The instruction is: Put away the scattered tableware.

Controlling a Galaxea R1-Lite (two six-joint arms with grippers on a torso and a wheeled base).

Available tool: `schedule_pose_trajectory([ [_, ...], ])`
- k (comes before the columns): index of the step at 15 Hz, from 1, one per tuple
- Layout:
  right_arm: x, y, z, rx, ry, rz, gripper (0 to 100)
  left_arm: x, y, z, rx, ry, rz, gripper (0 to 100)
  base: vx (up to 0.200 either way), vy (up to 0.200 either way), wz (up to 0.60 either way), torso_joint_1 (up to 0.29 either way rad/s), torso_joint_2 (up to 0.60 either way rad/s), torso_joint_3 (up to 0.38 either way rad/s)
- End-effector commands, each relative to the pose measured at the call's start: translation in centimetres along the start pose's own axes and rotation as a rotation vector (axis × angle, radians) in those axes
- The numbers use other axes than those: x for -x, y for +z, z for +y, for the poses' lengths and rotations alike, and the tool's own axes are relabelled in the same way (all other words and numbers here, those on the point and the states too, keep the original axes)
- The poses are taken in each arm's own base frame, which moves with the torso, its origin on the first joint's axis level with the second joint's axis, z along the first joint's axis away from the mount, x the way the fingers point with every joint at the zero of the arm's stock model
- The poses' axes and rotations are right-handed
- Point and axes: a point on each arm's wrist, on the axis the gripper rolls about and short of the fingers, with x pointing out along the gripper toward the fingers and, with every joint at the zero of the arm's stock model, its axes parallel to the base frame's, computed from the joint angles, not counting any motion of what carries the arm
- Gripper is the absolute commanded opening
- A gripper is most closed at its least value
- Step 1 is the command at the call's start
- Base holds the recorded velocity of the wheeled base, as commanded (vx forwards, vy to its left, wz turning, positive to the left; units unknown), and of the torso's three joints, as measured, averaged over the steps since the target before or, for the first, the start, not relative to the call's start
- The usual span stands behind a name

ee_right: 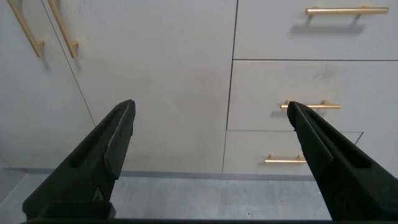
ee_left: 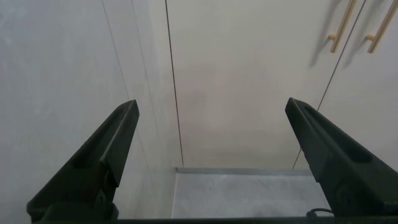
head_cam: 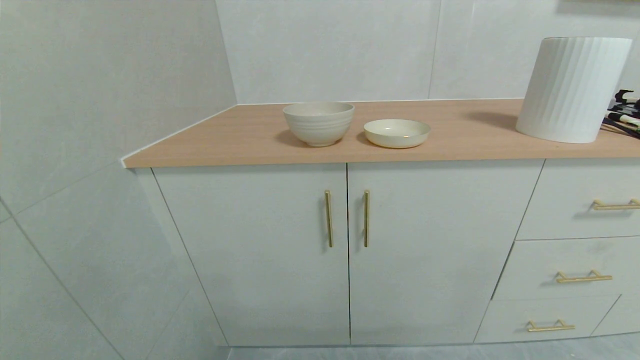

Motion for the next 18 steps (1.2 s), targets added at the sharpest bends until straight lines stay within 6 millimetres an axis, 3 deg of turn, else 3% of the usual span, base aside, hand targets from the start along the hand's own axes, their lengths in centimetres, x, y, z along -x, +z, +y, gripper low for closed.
schedule_pose_trajectory([
  [1, 0.0, 0.0, 0.0, 0.0, 0.001, 0.002, 100, 0.0, 0.0, 0.0, 0.0, 0.001, 0.0, 100, 0.0, 0.0, 0.0, 0.0, 0.0, 0.0],
  [10, 0.0, 0.1, 0.0, -0.009, -0.007, -0.003, 100, 0.0, 0.0, 0.0, -0.001, -0.001, 0.0, 100, 0.0, 0.0, 0.0, 0.0, 0.0, 0.0],
  [12, 1.4, 5.0, 0.0, -0.06, 0.025, -0.151, 100, 0.0, 0.0, 0.0, -0.001, -0.001, 0.0, 100, 0.0, 0.0, 0.0, 0.0, 0.0, 0.0],
  [15, 0.3, 5.6, 0.2, -0.054, 0.149, -0.027, 100, 0.0, 0.0, 0.0, -0.001, 0.001, 0.0, 100, 0.0, 0.0, 0.0, 0.0, 0.0, 0.0],
  [18, -2.9, 7.3, 0.4, -0.073, 0.298, 0.168, 100, 0.0, 0.0, 0.0, -0.001, 0.001, 0.0, 100, 0.0, 0.0, 0.0, 0.0, 0.0, 0.0],
])
